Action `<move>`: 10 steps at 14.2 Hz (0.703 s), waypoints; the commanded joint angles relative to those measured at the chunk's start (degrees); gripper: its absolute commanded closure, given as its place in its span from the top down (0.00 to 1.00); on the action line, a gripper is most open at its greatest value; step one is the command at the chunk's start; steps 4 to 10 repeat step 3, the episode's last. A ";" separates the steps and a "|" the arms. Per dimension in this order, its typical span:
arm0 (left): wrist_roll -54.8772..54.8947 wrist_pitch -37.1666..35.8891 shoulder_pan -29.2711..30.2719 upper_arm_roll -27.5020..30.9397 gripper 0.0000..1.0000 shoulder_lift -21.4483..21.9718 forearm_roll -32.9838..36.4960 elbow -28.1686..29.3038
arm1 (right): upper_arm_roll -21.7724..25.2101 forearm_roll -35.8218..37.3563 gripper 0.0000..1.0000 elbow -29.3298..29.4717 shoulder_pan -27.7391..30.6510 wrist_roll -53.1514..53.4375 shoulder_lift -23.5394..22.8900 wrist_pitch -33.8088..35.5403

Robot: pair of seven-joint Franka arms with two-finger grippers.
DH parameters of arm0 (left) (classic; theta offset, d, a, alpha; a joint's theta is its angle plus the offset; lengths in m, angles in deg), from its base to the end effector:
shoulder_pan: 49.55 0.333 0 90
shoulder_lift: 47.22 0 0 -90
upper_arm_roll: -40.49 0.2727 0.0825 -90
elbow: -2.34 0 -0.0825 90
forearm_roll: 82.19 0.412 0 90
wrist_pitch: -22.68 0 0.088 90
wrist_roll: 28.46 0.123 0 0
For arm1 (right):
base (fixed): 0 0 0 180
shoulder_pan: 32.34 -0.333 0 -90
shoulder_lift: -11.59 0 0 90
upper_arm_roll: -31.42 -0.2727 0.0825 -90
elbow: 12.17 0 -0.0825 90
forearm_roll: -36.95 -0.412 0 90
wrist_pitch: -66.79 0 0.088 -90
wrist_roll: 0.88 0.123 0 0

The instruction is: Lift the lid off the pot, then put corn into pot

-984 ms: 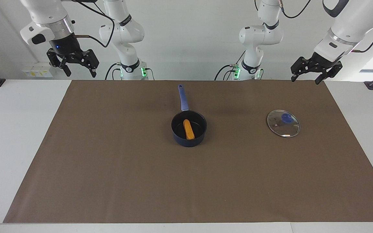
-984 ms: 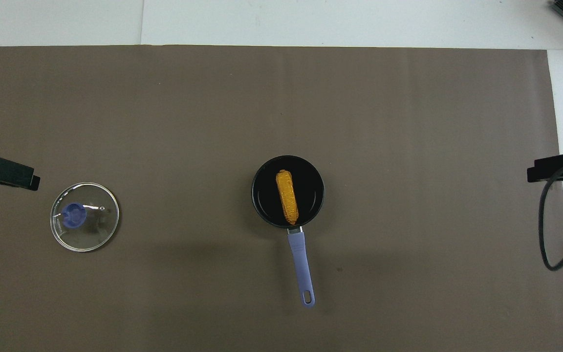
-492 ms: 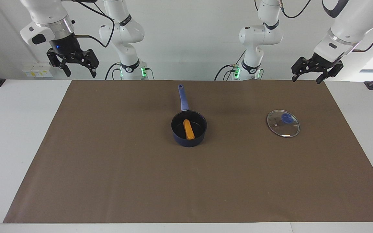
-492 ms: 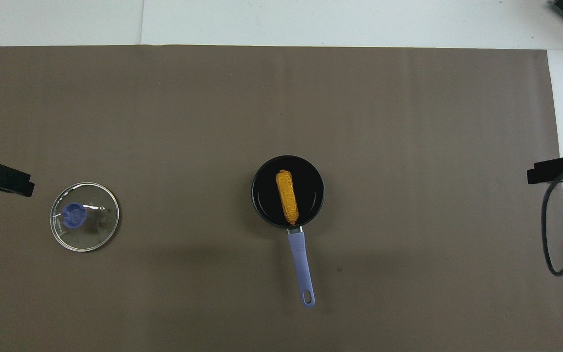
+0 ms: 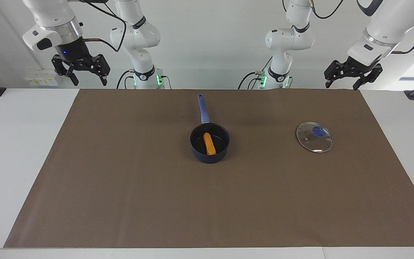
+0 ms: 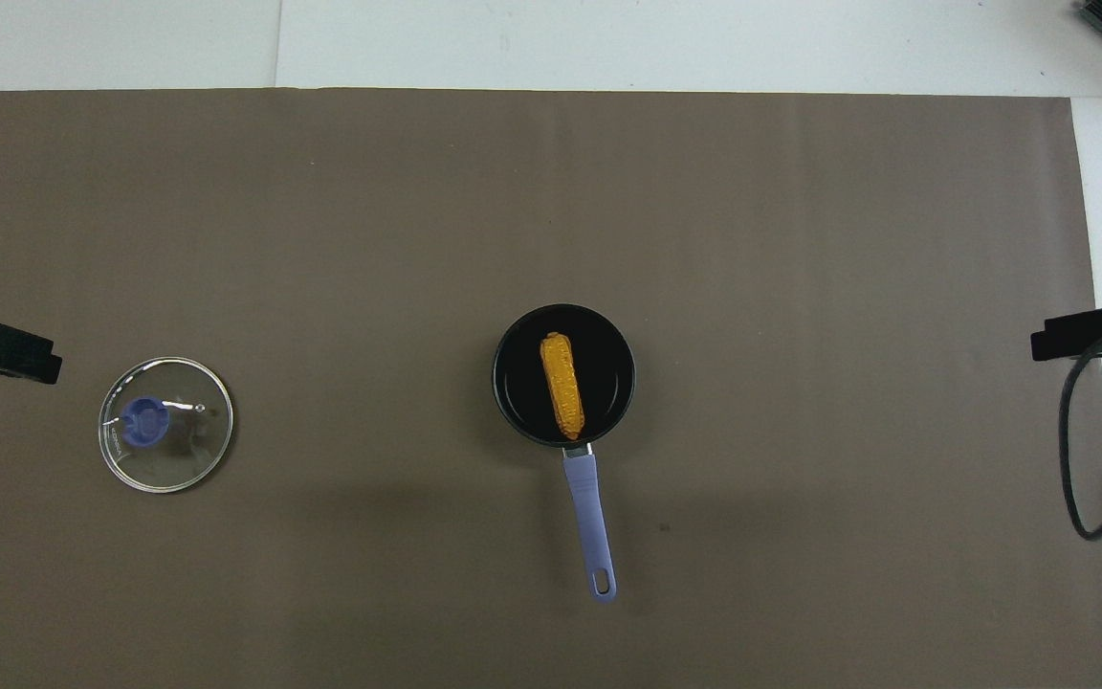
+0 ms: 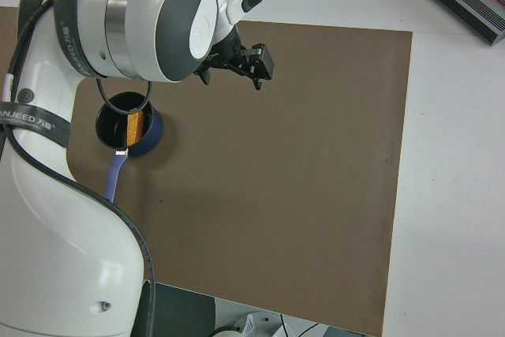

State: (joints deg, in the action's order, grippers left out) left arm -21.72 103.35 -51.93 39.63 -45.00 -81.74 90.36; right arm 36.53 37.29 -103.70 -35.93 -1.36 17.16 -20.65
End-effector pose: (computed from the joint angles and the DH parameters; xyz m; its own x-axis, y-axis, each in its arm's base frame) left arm 0.5525 -0.0304 0.5908 0.9810 -0.1718 -0.0898 -0.1723 -0.9850 0.0021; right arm 0.5518 -0.0175 0.6028 0.9995 -0.0182 0.0255 -0.0181 -0.9998 -0.0025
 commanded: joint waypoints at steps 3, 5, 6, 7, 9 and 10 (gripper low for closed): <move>-0.14 -0.77 -0.08 0.16 1.00 0.24 0.42 -0.30 | -0.28 -0.69 1.00 -2.95 0.25 1.35 2.34 0.16; -0.14 -0.77 -0.08 0.16 1.00 0.24 0.42 -0.30 | -0.28 -0.69 1.00 -2.95 0.25 1.35 2.34 0.16; -0.14 -0.77 -0.08 0.16 1.00 0.24 0.42 -0.30 | -0.28 -0.69 1.00 -2.95 0.25 1.35 2.34 0.16; -0.14 -0.77 -0.08 0.16 1.00 0.24 0.42 -0.30 | -0.28 -0.69 1.00 -2.95 0.25 1.35 2.34 0.16; -0.14 -0.77 -0.08 0.16 1.00 0.24 0.42 -0.30 | -0.28 -0.69 1.00 -2.95 0.25 1.35 2.34 0.16; -0.14 -0.77 -0.08 0.16 1.00 0.24 0.42 -0.30 | -0.28 -0.69 1.00 -2.95 0.25 1.35 2.34 0.16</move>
